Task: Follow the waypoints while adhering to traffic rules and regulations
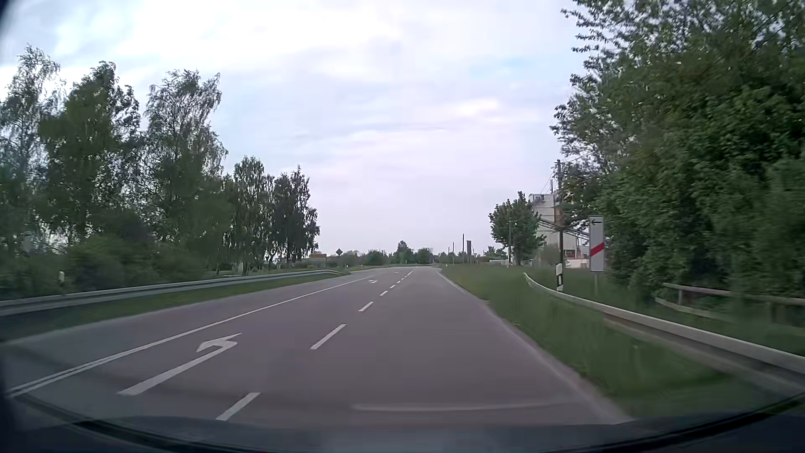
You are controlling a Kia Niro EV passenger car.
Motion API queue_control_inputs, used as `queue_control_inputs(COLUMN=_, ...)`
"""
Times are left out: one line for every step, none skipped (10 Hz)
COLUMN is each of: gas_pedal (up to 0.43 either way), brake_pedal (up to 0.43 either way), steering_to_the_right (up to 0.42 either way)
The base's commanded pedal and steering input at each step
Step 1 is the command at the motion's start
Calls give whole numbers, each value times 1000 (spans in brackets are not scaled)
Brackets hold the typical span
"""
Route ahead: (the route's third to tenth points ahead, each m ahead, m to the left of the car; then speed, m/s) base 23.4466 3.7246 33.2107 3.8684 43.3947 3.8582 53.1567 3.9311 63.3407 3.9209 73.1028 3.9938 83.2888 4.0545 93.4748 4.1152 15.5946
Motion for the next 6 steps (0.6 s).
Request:
queue_control_inputs(gas_pedal=157, brake_pedal=0, steering_to_the_right=-2)
queue_control_inputs(gas_pedal=157, brake_pedal=0, steering_to_the_right=-2)
queue_control_inputs(gas_pedal=157, brake_pedal=0, steering_to_the_right=-2)
queue_control_inputs(gas_pedal=157, brake_pedal=0, steering_to_the_right=-2)
queue_control_inputs(gas_pedal=157, brake_pedal=0, steering_to_the_right=-2)
queue_control_inputs(gas_pedal=157, brake_pedal=0, steering_to_the_right=-2)
